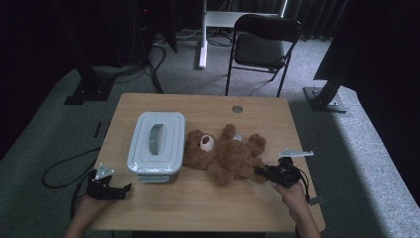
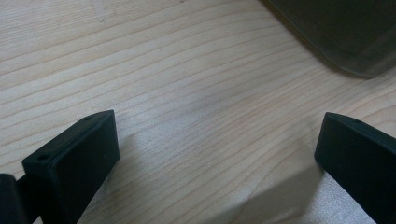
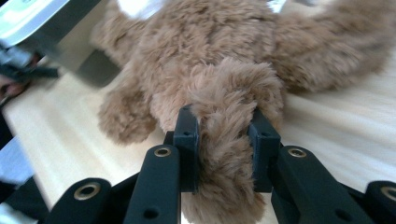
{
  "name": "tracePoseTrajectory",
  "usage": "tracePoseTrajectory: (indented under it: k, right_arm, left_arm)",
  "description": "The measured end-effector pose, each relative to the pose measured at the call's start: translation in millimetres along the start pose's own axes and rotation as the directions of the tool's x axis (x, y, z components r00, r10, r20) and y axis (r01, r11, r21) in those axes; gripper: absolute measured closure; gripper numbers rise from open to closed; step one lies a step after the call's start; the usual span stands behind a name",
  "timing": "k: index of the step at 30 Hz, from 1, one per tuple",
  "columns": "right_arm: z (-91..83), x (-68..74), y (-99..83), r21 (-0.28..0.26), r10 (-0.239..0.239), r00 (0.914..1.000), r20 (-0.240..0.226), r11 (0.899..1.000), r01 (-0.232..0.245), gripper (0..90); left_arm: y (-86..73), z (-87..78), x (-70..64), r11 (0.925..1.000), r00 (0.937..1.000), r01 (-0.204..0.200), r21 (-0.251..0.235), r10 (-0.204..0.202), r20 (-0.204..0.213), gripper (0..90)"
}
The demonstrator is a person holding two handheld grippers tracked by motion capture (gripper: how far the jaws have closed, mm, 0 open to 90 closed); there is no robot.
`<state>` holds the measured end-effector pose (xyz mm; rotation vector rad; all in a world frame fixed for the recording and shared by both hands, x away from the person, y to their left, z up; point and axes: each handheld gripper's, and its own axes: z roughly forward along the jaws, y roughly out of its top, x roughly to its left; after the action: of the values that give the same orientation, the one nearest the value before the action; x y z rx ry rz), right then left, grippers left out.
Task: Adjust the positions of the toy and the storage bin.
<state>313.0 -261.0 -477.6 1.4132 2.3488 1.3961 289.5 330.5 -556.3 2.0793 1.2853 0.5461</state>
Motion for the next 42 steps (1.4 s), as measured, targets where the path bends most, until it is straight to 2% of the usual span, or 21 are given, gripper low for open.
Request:
tracePoseTrajectory:
  k: [5,6,7,9,10,14,15,16,19,20,22,24,26,28,30,31,32,33,36,39,42]
  right_arm:
    - [2.4,12.5,-1.6,0.02,-0.015,0.9975,-0.069,1.0,0.016,70.4]
    - [3.9,16.1,-2.4,0.036,-0.037,0.996,-0.081,0.999,0.04,70.4]
    - [3.9,16.1,-2.4,0.036,-0.037,0.996,-0.081,0.999,0.04,70.4]
    - [7.2,21.1,-3.5,0.065,-0.07,0.9929,-0.096,0.995,0.076,69.1]
    - [7.6,20.6,-3.1,0.065,-0.07,0.9937,-0.087,0.995,0.075,68.0]
    - [5.5,13.9,-0.7,0.042,-0.046,0.9967,-0.067,0.998,0.049,63.4]
    - [3.6,7.9,3.3,0.026,-0.038,0.9983,-0.043,0.999,0.04,52.3]
    - [2.7,5.0,6.2,0.021,-0.034,0.9987,-0.037,0.999,0.035,47.4]
    - [0.4,-3.5,18.4,-0.002,-0.02,0.9994,-0.028,1.0,0.02,38.8]
    - [0.0,-5.4,23.0,-0.009,-0.017,0.9996,-0.023,1.0,0.017,38.5]
    - [1.5,-8.2,33.3,-0.01,-0.016,0.9996,-0.024,1.0,0.016,32.7]
    - [4.3,-11.1,43.2,-0.017,-0.006,0.9995,-0.031,1.0,0.006,30.9]
    - [9.5,-14.1,52.9,-0.022,0.021,0.9976,-0.066,0.999,-0.023,30.3]
    - [16.6,-12.2,60.2,-0.01,-0.019,0.9952,-0.096,1.0,0.018,30.9]
    - [25.7,-7.6,66.7,0.009,-0.064,0.9907,-0.12,0.998,0.066,27.2]
    - [25.7,-7.6,66.7,0.009,-0.064,0.9907,-0.12,0.998,0.066,27.2]
    - [30.5,-5.3,69.2,0.011,-0.084,0.9879,-0.13,0.996,0.086,28.4]
    - [39.6,-1.9,73.2,0.032,-0.12,0.98,-0.159,0.991,0.127,28.6]
    - [55.5,2.4,78.1,0.063,-0.15,0.9741,-0.169,0.985,0.163,28.5]
    - [69.6,4.4,80.4,0.097,-0.187,0.9725,-0.138,0.975,0.202,22.7]
    - [82.8,3.5,78.3,0.141,-0.197,0.9774,-0.077,0.968,0.206,14.0]
  left_arm:
    - [0.0,0.0,0.0,1.0,1.0,0.0,0.0,0.0,0.0,0.5]
    - [0.0,0.1,-0.1,1.0,1.0,0.001,-0.001,-0.001,0.0,0.5]
    - [0.0,0.1,-0.1,1.0,1.0,0.001,-0.001,-0.001,0.0,0.5]
    - [0.0,0.1,-0.1,1.0,1.0,0.001,-0.001,-0.001,0.0,0.5]
    - [0.0,0.1,-0.1,1.0,1.0,0.002,-0.001,-0.002,0.0,0.5]
    - [0.0,0.0,0.0,1.0,1.0,0.0,0.0,0.0,0.0,0.5]
    - [0.0,0.0,0.0,1.0,1.0,0.0,0.0,0.0,0.0,0.5]
    - [0.0,0.0,0.0,1.0,1.0,0.0,0.0,0.0,0.0,0.5]
    - [0.0,0.0,0.0,1.0,1.0,0.0,0.0,0.0,0.0,0.5]
    - [0.0,0.0,0.0,1.0,1.0,0.0,0.0,0.0,0.0,0.5]
    - [0.0,0.0,0.0,1.0,1.0,0.0,0.0,0.0,0.0,0.5]
    - [0.0,0.0,0.0,1.0,1.0,0.0,0.0,0.0,0.0,0.5]
    - [0.0,0.0,0.0,1.0,1.0,0.0,0.0,0.0,0.0,0.5]
    - [0.0,0.0,0.0,1.0,1.0,0.0,0.0,0.0,0.0,0.5]
    - [0.0,0.0,0.0,1.0,1.0,0.0,0.0,0.0,0.0,0.5]
    - [0.0,0.0,0.0,1.0,1.0,0.0,0.0,0.0,0.0,0.5]
    - [0.0,0.0,0.0,1.0,1.0,0.0,0.0,0.0,0.0,0.5]
    - [0.0,0.0,0.0,1.0,1.0,0.0,0.0,0.0,0.0,0.5]
    - [0.0,0.0,0.0,1.0,1.0,0.0,0.0,0.0,0.0,0.5]
    - [0.0,0.0,0.0,1.0,1.0,0.0,0.0,0.0,0.0,0.5]
    - [0.0,0.0,0.0,1.0,1.0,0.0,0.0,0.0,0.0,0.5]
